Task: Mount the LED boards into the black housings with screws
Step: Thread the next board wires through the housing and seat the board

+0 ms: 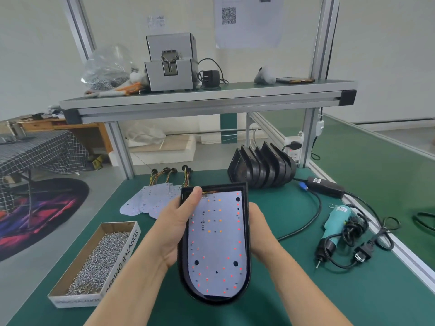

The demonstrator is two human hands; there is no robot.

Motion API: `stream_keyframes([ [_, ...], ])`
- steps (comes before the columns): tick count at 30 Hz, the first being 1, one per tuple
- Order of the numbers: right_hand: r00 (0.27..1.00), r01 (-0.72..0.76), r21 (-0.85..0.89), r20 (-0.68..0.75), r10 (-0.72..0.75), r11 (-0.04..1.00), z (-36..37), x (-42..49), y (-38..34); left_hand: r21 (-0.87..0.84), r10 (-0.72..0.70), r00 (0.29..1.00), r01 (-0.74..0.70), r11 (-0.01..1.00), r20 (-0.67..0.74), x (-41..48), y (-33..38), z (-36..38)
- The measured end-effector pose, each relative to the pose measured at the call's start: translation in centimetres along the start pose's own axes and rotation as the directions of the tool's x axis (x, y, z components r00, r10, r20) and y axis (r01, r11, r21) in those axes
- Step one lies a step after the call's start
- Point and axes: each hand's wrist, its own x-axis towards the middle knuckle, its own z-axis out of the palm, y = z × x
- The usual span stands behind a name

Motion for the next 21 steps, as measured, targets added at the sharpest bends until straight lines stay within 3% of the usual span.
stream_keyframes([
  [2, 0.999, 0.025, 0.027, -0.023, -0.025, 0.999, 0.3, 0.4, -0.4, -0.041, 0.066, 0.998, -0.066, 0.997, -0.009, -0.3, -0.2, 0.1],
  [7, 0.996, -0.085, 0.06, 0.019, 0.084, 0.995, -0.5, 1.0, -1.1, 0.004, 0.218, 0.976, -0.218, 0.976, -0.003, -0.7, 0.3, 0.6],
  [9, 0.999, -0.026, 0.078, 0.034, 0.023, 0.997, -0.8, 0.5, -1.7, 0.01, 0.241, 0.971, -0.241, 0.971, -0.001, -0.8, 0.7, 0.9],
  [12, 0.991, 0.03, 0.332, -0.13, 0.014, 0.943, -1.3, 0.3, -1.9, 0.043, 0.301, 0.953, -0.3, 0.953, -0.027, -0.7, 1.3, 0.7],
  [13, 0.982, 0.07, 0.329, -0.188, -0.008, 0.942, -1.5, 0.3, -1.9, 0.049, 0.32, 0.947, -0.318, 0.947, -0.037, -0.7, 1.4, 0.6],
  [17, 0.955, 0.184, -0.113, -0.213, -0.204, 0.976, -1.4, 0.2, -1.7, 0.147, 0.39, 0.919, -0.379, 0.914, -0.056, -0.5, 1.3, 0.5],
  [21, 0.91, 0.169, -0.283, -0.325, -0.26, 0.944, -0.6, 0.4, -0.8, 0.288, 0.459, 0.888, -0.433, 0.854, -0.027, -0.3, 0.5, 0.8],
])
